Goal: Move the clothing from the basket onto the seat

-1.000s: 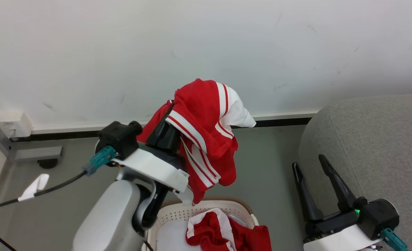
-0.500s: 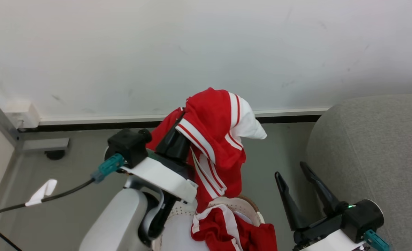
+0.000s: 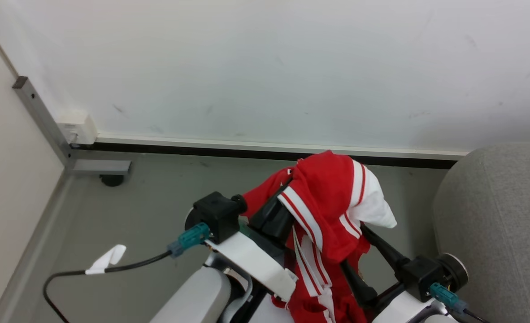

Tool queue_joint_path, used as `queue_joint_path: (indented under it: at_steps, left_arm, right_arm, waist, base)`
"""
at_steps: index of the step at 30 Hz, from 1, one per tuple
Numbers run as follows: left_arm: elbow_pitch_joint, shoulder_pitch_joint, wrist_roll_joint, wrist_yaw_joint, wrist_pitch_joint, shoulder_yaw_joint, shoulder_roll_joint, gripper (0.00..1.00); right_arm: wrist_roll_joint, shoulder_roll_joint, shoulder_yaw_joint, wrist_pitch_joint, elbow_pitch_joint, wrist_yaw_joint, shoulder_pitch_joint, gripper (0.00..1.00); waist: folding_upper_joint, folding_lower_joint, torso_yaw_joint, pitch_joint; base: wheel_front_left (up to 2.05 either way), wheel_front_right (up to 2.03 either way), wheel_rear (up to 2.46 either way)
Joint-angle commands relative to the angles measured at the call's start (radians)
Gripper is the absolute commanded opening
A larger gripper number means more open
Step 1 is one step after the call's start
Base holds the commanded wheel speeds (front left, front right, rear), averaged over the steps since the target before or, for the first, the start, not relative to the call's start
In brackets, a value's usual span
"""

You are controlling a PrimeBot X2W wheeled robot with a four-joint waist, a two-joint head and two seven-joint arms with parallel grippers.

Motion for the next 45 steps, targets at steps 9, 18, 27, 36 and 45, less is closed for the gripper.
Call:
queue_joint_path:
  at_steps: [9,18,27,36,45]
  left_arm:
    - [-0.03,0.032,-0.032,-0.015,0.013,-0.082,-0.022,0.0]
    - [-0.051,0.031,-0.06,-0.017,0.024,-0.125,-0.028,0.0]
    - [-0.036,0.031,-0.071,-0.001,0.013,-0.107,-0.013,0.0]
    - [-0.006,0.034,-0.081,0.012,-0.006,-0.084,0.005,0.0]
    - [0.006,0.044,-0.086,0.014,-0.007,-0.092,0.013,1.0]
  right_arm:
    - [0.059,0.015,0.054,0.0,0.128,-0.002,-0.047,1.0]
    - [0.082,0.031,0.063,0.0,0.174,-0.002,-0.059,0.0]
    - [0.094,0.028,0.056,-0.001,0.147,-0.002,-0.04,0.0]
    - [0.106,0.016,0.023,-0.001,0.102,-0.002,-0.028,0.0]
    - [0.096,0.008,-0.086,-0.001,0.025,-0.002,-0.009,0.0]
  waist:
    - [-0.0001,0.0,0.099,-0.022]
    - [-0.0001,0.0,0.152,-0.023]
    - [-0.0001,0.0,0.138,-0.022]
    - [-0.0001,0.0,0.102,-0.018]
    - [-0.0001,0.0,0.048,-0.009]
  base:
    - [0.0,0.0,0.0]
    - [0.0,0.0,0.0]
    - [0.0,0.0,0.0]
    - [0.0,0.0,0.0]
    - [0.0,0.0,0.0]
